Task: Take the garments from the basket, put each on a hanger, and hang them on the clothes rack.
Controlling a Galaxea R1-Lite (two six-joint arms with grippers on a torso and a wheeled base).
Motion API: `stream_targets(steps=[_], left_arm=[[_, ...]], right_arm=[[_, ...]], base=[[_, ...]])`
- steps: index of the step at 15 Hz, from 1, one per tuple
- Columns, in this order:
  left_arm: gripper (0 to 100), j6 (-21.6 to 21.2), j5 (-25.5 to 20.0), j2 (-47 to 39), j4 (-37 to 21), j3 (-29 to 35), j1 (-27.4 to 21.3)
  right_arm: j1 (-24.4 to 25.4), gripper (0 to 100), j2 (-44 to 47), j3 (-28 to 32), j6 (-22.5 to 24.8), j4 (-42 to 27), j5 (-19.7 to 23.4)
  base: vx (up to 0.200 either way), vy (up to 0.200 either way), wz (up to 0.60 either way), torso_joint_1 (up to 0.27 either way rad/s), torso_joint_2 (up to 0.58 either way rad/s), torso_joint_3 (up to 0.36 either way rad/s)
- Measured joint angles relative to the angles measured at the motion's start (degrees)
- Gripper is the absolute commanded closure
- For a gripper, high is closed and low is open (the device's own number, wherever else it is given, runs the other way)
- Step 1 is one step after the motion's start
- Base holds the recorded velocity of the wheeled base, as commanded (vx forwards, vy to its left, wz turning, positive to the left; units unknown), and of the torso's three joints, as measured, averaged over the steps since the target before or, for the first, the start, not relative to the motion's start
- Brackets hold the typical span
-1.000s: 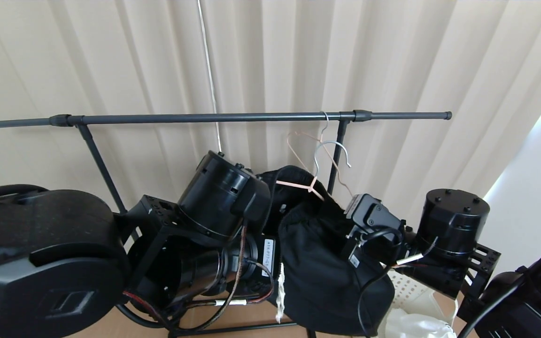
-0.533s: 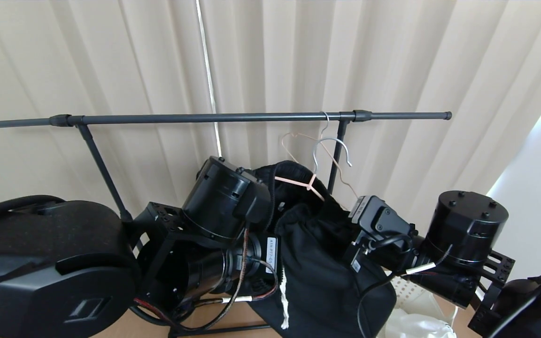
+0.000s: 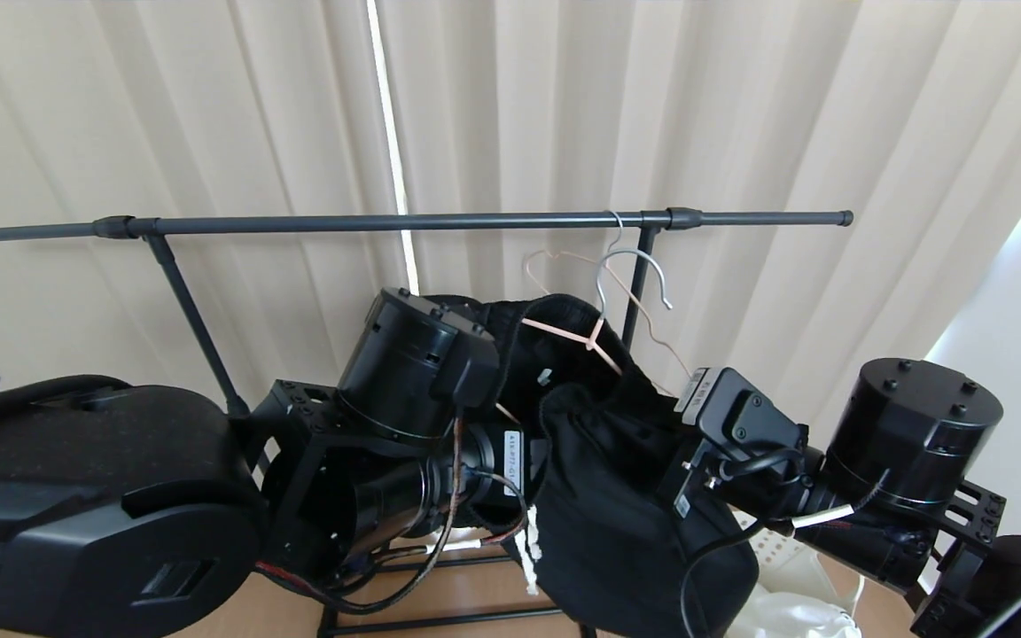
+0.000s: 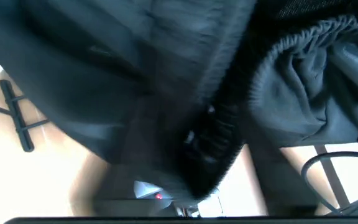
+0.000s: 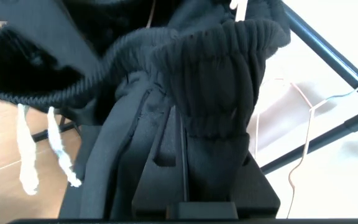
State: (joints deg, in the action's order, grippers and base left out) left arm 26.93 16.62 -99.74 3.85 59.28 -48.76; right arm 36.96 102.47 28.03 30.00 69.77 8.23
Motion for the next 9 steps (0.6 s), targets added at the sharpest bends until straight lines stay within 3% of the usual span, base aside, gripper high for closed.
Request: stream_targets(steps=[6,9], left_arm=[[0,-2.38,0.02,5.62,-0.05,-5.01,0.06],[0,-6.57,-0.11,11.13,0.0,-7.36,0.0]], right_arm=[[-0.13,100,-0.07,0.22,-0.04,0.06,0.24],[-0.28,100,0.12,0.26,-0.09,0.0,0.35]], base=[[0.0,0.0,0.0,0.0,0.0,0.0],[0.0,0.0,0.0,0.0,0.0,0.0]])
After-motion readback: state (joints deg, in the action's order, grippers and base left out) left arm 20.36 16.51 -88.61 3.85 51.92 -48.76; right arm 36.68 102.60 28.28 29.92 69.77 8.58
